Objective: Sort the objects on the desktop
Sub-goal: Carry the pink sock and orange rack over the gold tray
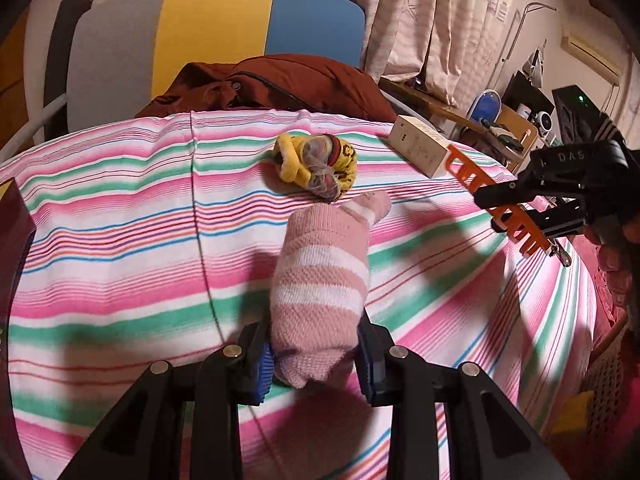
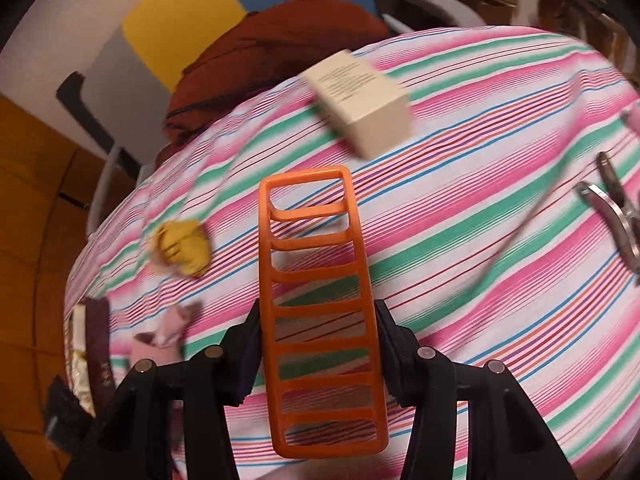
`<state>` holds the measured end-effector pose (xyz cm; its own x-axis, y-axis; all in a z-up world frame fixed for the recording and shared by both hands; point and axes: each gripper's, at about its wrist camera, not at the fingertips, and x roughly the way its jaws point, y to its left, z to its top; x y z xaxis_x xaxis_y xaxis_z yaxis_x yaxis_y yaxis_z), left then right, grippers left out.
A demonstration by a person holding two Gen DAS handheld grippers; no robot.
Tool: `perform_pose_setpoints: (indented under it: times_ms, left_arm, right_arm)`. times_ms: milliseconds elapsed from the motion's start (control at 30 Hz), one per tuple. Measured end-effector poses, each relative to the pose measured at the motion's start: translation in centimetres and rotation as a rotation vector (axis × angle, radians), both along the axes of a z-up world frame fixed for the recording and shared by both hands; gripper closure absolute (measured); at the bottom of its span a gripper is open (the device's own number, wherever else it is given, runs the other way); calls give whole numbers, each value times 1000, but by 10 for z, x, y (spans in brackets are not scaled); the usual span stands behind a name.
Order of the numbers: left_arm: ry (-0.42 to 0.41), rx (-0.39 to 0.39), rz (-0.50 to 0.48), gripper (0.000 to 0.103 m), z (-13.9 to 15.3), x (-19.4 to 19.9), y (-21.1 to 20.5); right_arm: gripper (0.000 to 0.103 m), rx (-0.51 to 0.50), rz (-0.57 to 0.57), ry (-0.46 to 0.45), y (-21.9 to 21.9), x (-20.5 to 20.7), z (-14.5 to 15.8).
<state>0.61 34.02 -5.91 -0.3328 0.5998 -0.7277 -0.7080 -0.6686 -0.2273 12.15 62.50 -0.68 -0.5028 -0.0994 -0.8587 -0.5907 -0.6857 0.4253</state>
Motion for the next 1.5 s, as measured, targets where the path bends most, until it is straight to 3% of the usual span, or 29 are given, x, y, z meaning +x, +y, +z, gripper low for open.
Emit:
perform_pose_setpoints:
  times_ms: [200, 367, 500, 933, 1500]
  left_arm:
    - [-16, -7, -12, 71, 0, 1, -4]
    - [15, -61, -3, 73, 6, 15, -12]
    - [-30, -37, 18, 74, 11, 24, -31]
    - [15, -24, 59, 74, 36, 48, -83]
    - [12, 24, 215, 74, 61, 36, -184]
  right_arm:
    - [52, -57, 59, -11, -38, -12, 3]
    - [52, -54, 97, 2, -73, -27, 5]
    - [52, -33, 113, 23, -100, -18, 16]
    - [52, -55, 159, 60, -167, -13, 17]
    - [52, -114, 314, 122, -270, -51, 21]
